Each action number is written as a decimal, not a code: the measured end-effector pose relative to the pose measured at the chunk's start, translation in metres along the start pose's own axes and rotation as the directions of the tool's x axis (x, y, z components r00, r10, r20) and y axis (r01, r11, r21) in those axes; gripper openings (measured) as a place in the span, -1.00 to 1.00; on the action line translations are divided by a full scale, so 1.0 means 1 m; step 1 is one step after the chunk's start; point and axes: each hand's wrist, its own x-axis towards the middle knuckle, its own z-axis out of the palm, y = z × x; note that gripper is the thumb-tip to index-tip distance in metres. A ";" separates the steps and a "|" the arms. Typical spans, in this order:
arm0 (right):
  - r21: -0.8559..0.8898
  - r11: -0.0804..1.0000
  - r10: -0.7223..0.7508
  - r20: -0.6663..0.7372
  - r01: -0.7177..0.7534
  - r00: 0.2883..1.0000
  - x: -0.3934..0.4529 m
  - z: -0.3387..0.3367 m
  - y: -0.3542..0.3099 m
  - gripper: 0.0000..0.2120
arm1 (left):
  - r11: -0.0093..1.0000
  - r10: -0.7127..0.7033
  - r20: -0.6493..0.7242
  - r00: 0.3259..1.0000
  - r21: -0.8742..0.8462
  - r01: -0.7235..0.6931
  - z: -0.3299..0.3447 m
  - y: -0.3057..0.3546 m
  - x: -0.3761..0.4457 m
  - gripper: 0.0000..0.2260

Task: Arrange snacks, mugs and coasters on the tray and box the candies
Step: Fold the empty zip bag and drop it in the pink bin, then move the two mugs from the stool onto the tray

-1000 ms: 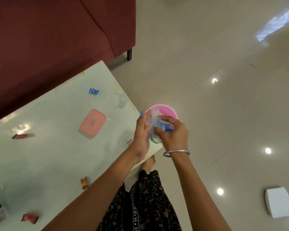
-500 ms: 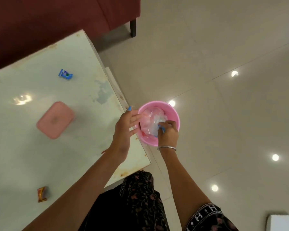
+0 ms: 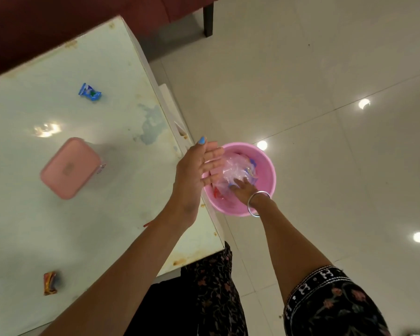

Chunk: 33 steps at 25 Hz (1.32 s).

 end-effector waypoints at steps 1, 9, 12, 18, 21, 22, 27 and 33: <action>0.044 0.999 0.009 -0.035 -0.007 0.999 -0.008 -0.008 -0.002 -0.55 | 1.000 0.003 -0.005 1.000 0.001 -0.003 -0.002 0.001 -0.004 -0.71; 0.330 0.944 0.172 -0.525 0.013 0.834 -0.079 -0.046 -0.037 -0.62 | 0.999 -0.009 -0.183 0.983 -0.052 -0.001 -0.045 0.022 -0.038 -0.81; 0.430 0.886 0.131 -0.589 0.172 0.797 -0.114 -0.046 -0.070 -0.67 | 0.989 -0.037 -0.270 0.962 -0.147 -0.004 -0.078 0.033 -0.057 -0.83; 0.496 0.724 -0.031 -0.672 0.480 0.740 -0.195 -0.008 -0.186 -0.74 | 0.953 -0.015 -0.413 0.911 -0.280 -0.112 -0.166 0.064 -0.109 -0.82; 0.433 0.692 -0.120 -0.720 0.578 0.684 -0.240 0.025 -0.254 -0.76 | 0.930 0.044 -0.466 0.884 -0.305 -0.207 -0.226 0.069 -0.144 -0.81; 0.413 0.683 -0.140 -0.735 0.602 0.663 -0.253 0.037 -0.275 -0.75 | 0.925 0.058 -0.481 0.875 -0.303 -0.229 -0.246 0.068 -0.156 -0.81; 0.283 0.647 -0.273 -0.781 0.708 0.562 -0.317 0.126 -0.370 -0.72 | 0.908 0.113 -0.585 0.803 -0.266 -0.322 -0.362 0.048 -0.241 -0.76; 0.176 0.595 -0.438 -0.747 0.784 0.501 -0.377 0.259 -0.452 -0.69 | 0.859 0.162 -0.707 0.688 -0.242 -0.451 -0.495 0.001 -0.363 -0.73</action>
